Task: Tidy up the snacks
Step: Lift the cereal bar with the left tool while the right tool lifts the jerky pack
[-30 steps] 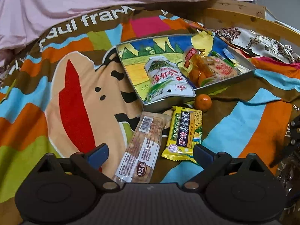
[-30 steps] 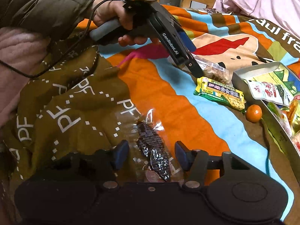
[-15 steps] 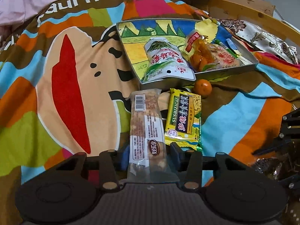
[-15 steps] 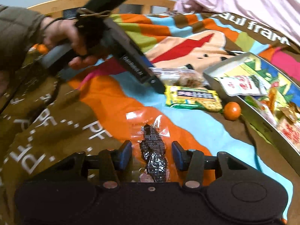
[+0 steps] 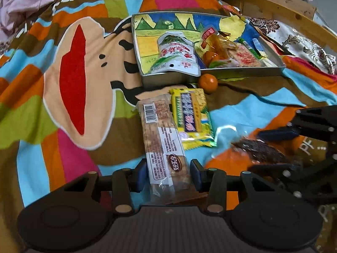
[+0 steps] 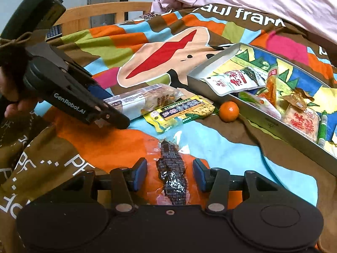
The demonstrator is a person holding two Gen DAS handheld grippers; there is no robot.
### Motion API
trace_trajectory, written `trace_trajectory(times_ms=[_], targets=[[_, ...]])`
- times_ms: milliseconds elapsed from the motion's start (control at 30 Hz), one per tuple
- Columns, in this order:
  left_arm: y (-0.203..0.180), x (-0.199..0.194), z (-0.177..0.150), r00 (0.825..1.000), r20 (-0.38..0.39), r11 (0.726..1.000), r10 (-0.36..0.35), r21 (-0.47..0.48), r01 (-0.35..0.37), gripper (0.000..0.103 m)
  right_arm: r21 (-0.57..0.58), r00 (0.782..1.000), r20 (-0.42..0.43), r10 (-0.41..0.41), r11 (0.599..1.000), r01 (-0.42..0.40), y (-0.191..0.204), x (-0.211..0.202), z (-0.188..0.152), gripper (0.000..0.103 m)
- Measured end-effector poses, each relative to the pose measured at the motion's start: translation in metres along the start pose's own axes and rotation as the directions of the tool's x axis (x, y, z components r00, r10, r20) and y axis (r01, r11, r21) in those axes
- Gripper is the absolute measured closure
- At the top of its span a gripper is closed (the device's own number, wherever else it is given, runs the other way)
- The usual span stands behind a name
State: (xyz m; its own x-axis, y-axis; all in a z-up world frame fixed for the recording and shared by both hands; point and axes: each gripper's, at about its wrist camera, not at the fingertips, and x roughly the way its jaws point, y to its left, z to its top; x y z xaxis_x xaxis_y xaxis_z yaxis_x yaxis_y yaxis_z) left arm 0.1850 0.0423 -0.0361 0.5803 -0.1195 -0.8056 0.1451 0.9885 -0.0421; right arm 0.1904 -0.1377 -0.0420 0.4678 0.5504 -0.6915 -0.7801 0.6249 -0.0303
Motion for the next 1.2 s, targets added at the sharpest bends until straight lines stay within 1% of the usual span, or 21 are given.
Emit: trace_trajectory(times_ms=[67,133,200,267,333,433,467,500,533,567,700,767,867,1000,1200], targets=[[-0.003,-0.003,-0.001,1.0,0.002,1.0,0.002,0.003,-0.002,0.055,-0.006,1.0,0.004,0.005,1.0,-0.005,0.001,0.0,0.0,0.036],[-0.006,-0.002,-0.001,1.0,0.005,1.0,0.014,0.019,-0.014,0.052,-0.015,1.0,0.005,0.006,1.0,-0.006,0.002,0.0,-0.001,0.033],[-0.006,0.002,0.002,1.0,0.015,0.999,0.019,0.028,-0.02,0.043,-0.03,1.0,0.004,-0.007,1.0,0.007,0.004,-0.001,-0.001,0.032],[-0.005,0.004,0.004,0.999,0.03,1.0,0.017,0.01,-0.017,0.04,-0.04,1.0,0.005,-0.016,0.999,0.016,0.005,0.0,-0.003,0.031],[-0.001,0.007,0.008,0.999,0.044,1.0,0.001,-0.019,0.0,0.039,-0.047,1.0,-0.004,-0.021,0.999,0.021,0.006,0.002,-0.003,0.031],[0.004,0.012,0.012,0.998,0.063,0.999,-0.001,-0.047,0.004,0.039,-0.06,0.999,-0.023,-0.041,0.997,0.039,0.009,0.007,-0.006,0.033],[0.006,0.014,0.013,0.998,0.065,0.998,0.002,-0.057,0.002,0.04,-0.059,0.999,-0.026,-0.041,0.997,0.039,0.01,0.007,-0.007,0.039],[0.006,0.015,0.013,0.998,0.065,0.998,0.005,-0.068,-0.001,0.046,-0.053,0.999,-0.031,-0.031,0.998,0.029,0.011,0.006,-0.008,0.044],[0.007,0.016,0.012,0.998,0.058,0.997,0.008,-0.081,-0.004,0.053,-0.047,0.999,-0.035,-0.027,0.999,0.025,0.012,0.006,-0.007,0.052],[0.007,0.017,0.011,0.999,0.05,0.996,0.009,-0.09,-0.004,0.057,-0.045,0.999,-0.038,-0.031,0.999,0.029,0.014,0.004,-0.007,0.055],[-0.006,0.011,0.004,0.998,0.045,0.997,0.042,-0.071,-0.039,0.057,-0.048,0.998,-0.043,-0.054,0.997,0.052,0.018,-0.004,-0.008,0.056],[-0.013,0.004,-0.001,0.998,0.045,0.997,0.044,-0.063,-0.041,0.058,-0.056,0.997,-0.043,-0.072,0.996,0.069,0.02,-0.009,-0.009,0.056],[-0.024,-0.006,-0.009,0.999,0.042,0.999,0.01,-0.048,-0.008,0.058,-0.088,0.993,-0.037,-0.112,0.99,0.109,0.025,-0.019,-0.011,0.057],[-0.042,-0.016,-0.018,0.999,0.041,1.0,-0.013,-0.026,0.014,0.059,-0.145,0.986,-0.024,-0.166,0.976,0.161,0.034,-0.033,-0.016,0.057],[-0.054,-0.035,-0.03,0.998,0.058,0.998,-0.026,-0.06,0.029,0.059,-0.146,0.976,0.017,-0.219,0.965,0.219,0.037,-0.055,-0.014,0.057]])
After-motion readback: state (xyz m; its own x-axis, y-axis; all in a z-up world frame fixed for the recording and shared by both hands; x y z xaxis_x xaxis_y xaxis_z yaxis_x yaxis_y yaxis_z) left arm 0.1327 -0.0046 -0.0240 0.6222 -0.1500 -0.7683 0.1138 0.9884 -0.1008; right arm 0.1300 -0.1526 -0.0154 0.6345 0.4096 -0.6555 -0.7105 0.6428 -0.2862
